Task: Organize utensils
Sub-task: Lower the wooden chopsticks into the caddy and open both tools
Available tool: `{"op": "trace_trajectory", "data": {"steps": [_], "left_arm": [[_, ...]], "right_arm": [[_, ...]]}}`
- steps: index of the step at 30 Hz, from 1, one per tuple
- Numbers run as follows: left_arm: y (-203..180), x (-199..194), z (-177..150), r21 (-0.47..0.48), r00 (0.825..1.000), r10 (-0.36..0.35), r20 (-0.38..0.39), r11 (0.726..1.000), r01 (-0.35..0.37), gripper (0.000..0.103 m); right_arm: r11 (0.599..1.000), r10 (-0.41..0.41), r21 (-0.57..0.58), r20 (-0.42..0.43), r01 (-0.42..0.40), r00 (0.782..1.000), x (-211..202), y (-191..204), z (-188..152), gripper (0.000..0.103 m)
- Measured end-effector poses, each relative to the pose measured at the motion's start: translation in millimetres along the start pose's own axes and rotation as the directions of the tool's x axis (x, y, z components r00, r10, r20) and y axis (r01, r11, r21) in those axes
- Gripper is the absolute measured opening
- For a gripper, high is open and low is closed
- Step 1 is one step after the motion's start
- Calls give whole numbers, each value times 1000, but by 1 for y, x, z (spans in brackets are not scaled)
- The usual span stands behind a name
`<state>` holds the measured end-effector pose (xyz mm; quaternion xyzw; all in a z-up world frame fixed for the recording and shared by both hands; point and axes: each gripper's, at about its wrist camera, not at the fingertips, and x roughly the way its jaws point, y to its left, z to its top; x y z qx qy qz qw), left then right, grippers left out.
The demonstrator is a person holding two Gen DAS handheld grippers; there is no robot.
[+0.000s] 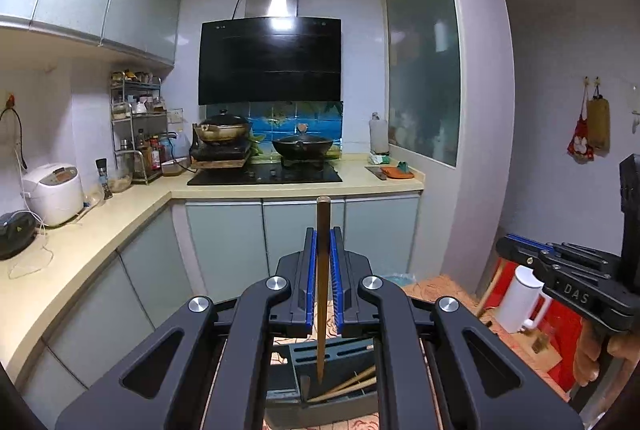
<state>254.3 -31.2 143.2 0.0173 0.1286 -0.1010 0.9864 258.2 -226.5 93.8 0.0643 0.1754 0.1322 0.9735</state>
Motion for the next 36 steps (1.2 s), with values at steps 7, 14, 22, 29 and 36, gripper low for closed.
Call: {"op": "trace_trajectory", "data": {"steps": [7,14,22,29,36], "left_arm": [[-1,23,-13,13,999,10,-44,1000,-9,6],[4,36,-30,18,996,23,-84,1000,-22,6],[2,48,-46,33,992,31,-120,999,-27,6],[7,51,-59,27,989,39,-143,999,-36,7],[14,45,-57,8,988,41,-148,999,-40,44]], "right_arm": [[999,40,33,15,-40,999,5,1,6,8],[999,32,14,29,-32,999,17,6,4,8],[1000,24,7,10,-24,1000,38,7,-14,8],[1000,11,-28,-40,-12,999,50,15,-31,8],[1000,9,-26,-54,-10,999,49,16,-33,35]]}}
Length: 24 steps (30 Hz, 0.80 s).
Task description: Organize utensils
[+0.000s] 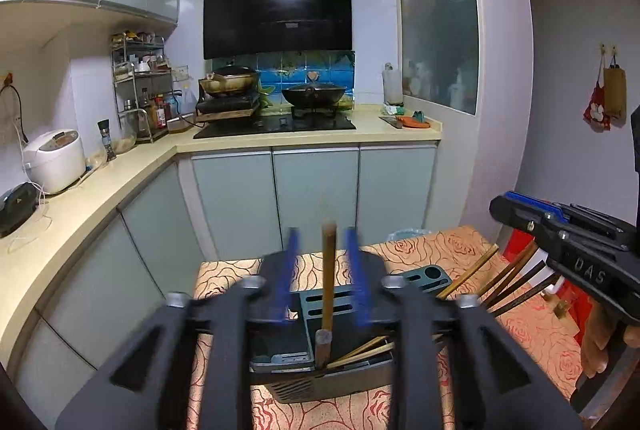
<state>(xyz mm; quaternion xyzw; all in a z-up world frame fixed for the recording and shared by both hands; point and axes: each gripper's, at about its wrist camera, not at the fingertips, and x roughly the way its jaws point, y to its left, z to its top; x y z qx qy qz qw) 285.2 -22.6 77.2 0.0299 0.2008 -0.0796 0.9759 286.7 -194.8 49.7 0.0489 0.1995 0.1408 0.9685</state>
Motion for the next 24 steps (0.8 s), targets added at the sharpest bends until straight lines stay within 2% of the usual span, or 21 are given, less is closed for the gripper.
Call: {"op": "trace_trajectory", "data": {"steps": [1,2,4,6,8,10,14,17,19,24], "left_arm": [[1,-3,0,-3,1000,4,7,1000,-4,51],[2,-6,0,-7,1000,6,17,1000,-6,57],[4,-12,1,-10,1000,5,26,1000,-5,61],[4,-18,2,-9,999,13,39,1000,-13,71],[4,-26,1,0,998,22,56,1000,-22,75],[4,-32,0,1,998,22,61,1000,-22,82],[9,-40,-6,-27,999,21,49,999,-20,86],[12,-44,-13,-39,999,28,40,999,-26,89],[11,-49,-19,-29,998,41,45,999,-39,90],[5,-62,-38,5,997,62,50,998,-62,93]], "right_arm": [[1000,-6,5,6,6,1000,-1,-1,0,45],[1000,-13,11,13,13,1000,-3,-1,-1,47],[1000,-15,10,16,15,1000,-7,-1,-1,47],[1000,-13,13,15,13,1000,-10,-2,-1,48],[1000,-14,11,14,14,1000,-13,-3,-2,50],[1000,-13,9,13,13,1000,-18,-3,-3,55],[1000,-20,12,9,20,1000,-29,-1,-9,62],[999,-30,20,9,29,1000,-38,-2,-15,72],[999,-31,33,10,30,999,-44,-4,-20,81],[998,-43,41,19,42,999,-59,-3,-36,92]]}}
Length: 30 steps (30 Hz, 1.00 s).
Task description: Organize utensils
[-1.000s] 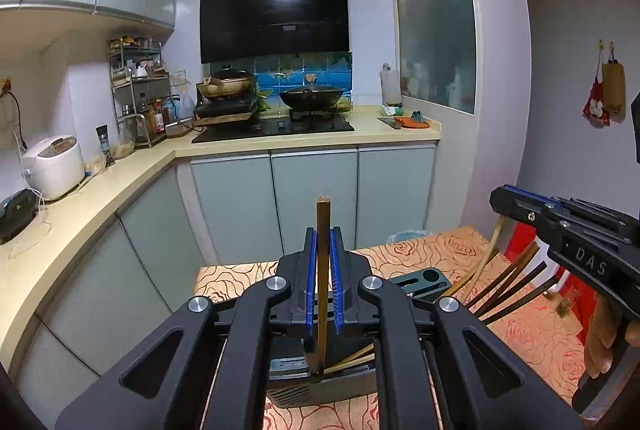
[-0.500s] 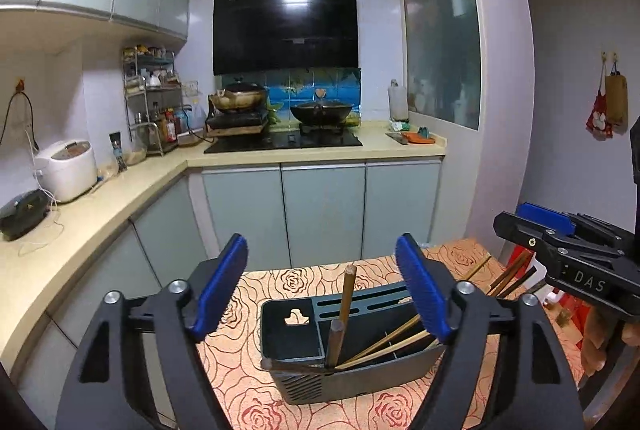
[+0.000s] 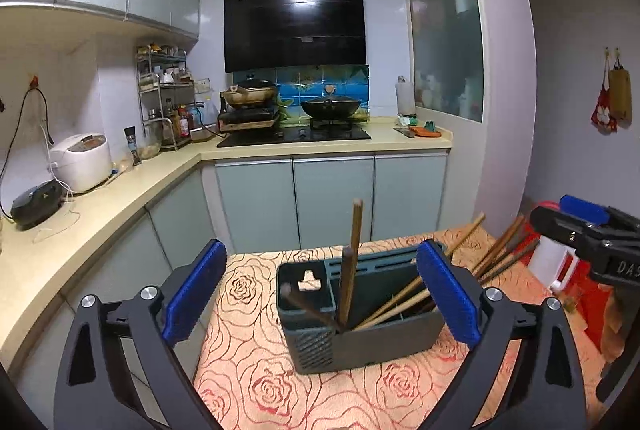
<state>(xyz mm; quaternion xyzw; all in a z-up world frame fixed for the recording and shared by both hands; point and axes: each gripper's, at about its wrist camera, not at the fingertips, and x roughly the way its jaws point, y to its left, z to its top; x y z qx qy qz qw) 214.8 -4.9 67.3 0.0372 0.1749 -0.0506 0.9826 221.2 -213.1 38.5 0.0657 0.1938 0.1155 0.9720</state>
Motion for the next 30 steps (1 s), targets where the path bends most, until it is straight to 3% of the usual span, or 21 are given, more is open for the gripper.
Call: {"op": "trace_trajectory", "data": {"steps": [2,18,30], "left_arm": [[-2,-5,-9,2,1000,-2,-5,1000,2,93],[-14,-44,-71,27,999,53,-9,998,-53,96],[-10,-61,-95,-33,999,46,-17,998,-46,96]], "right_arm": [[1000,-10,-13,2,10,1000,-5,3,-7,96],[989,-94,-118,-3,93,996,-37,34,-79,96],[986,-107,-128,28,110,994,-55,44,-97,96]]}}
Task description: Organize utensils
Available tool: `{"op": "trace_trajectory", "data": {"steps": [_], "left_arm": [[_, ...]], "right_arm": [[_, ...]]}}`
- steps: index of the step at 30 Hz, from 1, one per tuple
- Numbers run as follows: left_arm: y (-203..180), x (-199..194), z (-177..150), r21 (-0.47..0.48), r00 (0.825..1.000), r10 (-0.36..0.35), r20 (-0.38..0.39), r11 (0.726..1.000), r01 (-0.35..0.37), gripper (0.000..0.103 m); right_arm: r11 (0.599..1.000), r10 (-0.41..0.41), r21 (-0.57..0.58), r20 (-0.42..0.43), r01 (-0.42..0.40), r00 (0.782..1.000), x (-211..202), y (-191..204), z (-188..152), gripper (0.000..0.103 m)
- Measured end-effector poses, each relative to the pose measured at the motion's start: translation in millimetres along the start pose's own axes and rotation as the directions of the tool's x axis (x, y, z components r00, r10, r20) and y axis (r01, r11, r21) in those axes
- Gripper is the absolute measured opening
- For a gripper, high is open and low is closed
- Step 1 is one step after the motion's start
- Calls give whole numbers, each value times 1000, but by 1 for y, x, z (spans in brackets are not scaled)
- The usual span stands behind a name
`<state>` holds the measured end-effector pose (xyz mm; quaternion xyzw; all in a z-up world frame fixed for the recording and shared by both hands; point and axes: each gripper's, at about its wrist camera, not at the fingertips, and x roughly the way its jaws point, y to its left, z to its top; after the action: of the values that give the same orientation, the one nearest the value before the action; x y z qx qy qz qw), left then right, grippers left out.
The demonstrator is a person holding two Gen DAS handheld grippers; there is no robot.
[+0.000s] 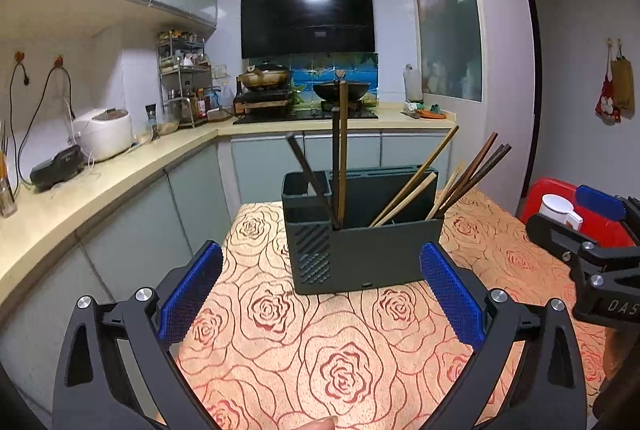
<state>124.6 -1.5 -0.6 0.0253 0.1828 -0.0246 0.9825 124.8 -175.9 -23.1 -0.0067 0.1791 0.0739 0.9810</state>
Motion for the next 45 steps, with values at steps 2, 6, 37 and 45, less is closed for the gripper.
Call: {"op": "trace_trajectory", "data": {"steps": [2,6,37,45], "left_arm": [[4,-1,-4,-15,1000,0,-9,1000,0,96],[9,-4,-13,-25,1000,8,-19,1000,-8,96],[12,-49,-33,-47,999,28,43,999,-26,96],[7,-59,-38,-37,999,28,37,999,-26,96]], "right_arm": [[1000,-12,-12,10,12,1000,-5,3,-3,96],[1000,-19,-18,12,19,1000,-10,6,-11,96],[999,-43,32,33,42,999,-34,12,-30,96],[998,-52,37,50,50,997,-50,14,-30,96]]}}
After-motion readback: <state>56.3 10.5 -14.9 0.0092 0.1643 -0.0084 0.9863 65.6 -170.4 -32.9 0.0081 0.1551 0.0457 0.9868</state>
